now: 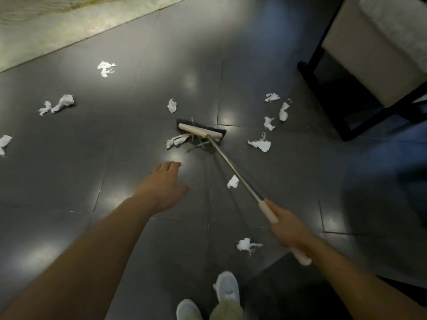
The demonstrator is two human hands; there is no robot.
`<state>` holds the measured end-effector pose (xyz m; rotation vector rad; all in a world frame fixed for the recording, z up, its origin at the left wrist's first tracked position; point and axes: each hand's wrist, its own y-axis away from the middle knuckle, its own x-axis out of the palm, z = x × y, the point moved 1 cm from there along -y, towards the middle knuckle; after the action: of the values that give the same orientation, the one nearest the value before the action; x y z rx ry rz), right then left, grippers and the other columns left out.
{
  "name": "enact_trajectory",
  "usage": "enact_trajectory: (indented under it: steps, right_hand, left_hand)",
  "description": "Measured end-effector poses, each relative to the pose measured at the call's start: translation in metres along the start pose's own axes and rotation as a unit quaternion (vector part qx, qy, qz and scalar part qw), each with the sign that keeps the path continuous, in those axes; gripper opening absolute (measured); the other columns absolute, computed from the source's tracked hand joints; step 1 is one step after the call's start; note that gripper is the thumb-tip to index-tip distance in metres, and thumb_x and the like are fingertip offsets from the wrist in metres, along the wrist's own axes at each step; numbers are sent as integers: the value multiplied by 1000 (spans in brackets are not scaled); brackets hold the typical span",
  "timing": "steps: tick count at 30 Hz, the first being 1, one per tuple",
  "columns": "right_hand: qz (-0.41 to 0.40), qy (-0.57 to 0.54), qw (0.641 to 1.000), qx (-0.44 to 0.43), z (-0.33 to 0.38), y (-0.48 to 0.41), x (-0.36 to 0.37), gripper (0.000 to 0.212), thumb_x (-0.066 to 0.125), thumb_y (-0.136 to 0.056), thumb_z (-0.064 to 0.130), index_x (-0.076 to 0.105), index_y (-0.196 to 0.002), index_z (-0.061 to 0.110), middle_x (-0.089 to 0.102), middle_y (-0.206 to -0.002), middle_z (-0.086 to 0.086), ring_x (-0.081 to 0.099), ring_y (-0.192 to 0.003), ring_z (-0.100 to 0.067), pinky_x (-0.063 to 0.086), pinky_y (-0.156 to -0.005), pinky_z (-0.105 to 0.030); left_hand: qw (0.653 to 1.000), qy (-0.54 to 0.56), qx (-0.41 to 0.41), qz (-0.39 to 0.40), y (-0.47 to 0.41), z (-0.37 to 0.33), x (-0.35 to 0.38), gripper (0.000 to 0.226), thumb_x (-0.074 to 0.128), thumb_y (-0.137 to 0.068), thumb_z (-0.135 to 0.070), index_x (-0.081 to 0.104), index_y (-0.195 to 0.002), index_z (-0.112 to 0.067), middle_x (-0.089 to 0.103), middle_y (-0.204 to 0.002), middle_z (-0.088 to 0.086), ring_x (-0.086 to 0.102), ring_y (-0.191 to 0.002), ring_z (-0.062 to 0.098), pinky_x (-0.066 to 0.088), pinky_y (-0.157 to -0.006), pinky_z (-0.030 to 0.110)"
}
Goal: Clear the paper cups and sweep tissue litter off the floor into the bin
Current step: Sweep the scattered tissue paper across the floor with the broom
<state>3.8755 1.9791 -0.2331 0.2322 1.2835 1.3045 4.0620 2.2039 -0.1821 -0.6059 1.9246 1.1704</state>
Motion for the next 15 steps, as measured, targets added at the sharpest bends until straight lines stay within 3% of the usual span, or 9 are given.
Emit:
enact_trajectory:
  steps: [1,3,5,7,15]
  right_hand:
    - [-8,-25,1000,-9,0,-3,-5,74,45,-90,5,20,-149,41,48,-138,-11,58,-93,-22,52,-76,-29]
    - [-25,-54,998,-28,6,-14,-18,76,46,-85,1,26,-148,40,55,-120,-9,51,-64,-12,45,-48,-18]
    - [-33,-76,995,-46,18,-29,-35,78,46,-82,-1,29,-147,39,58,-93,-5,48,-49,-13,39,-35,-20]
    - [-34,-104,993,-52,33,-48,-55,79,46,-82,-2,30,-146,41,53,-77,-4,47,-44,-17,38,-35,-21]
    - [-24,-108,989,-98,107,-131,-136,72,41,-87,-2,27,-148,34,50,-87,-8,47,-54,-19,39,-37,-22]
  left_hand:
    - [1000,1,7,-6,-1,-7,0,66,50,-94,-37,21,-148,-14,25,-153,7,21,-141,24,22,-112,36]
    - [1000,0,15,-16,-6,-19,0,66,50,-94,-36,22,-148,-13,26,-153,8,22,-141,24,22,-112,36]
    - [1000,-3,13,-20,-13,-26,1,65,51,-94,-36,23,-147,-12,27,-152,8,22,-141,24,22,-112,35]
    - [1000,-5,2,-14,-20,-30,2,65,51,-94,-37,23,-147,-12,27,-152,8,23,-140,24,22,-112,35]
    - [998,-11,-61,-12,-59,-45,-19,65,49,-94,-42,23,-147,-15,28,-152,4,25,-140,21,24,-113,35]
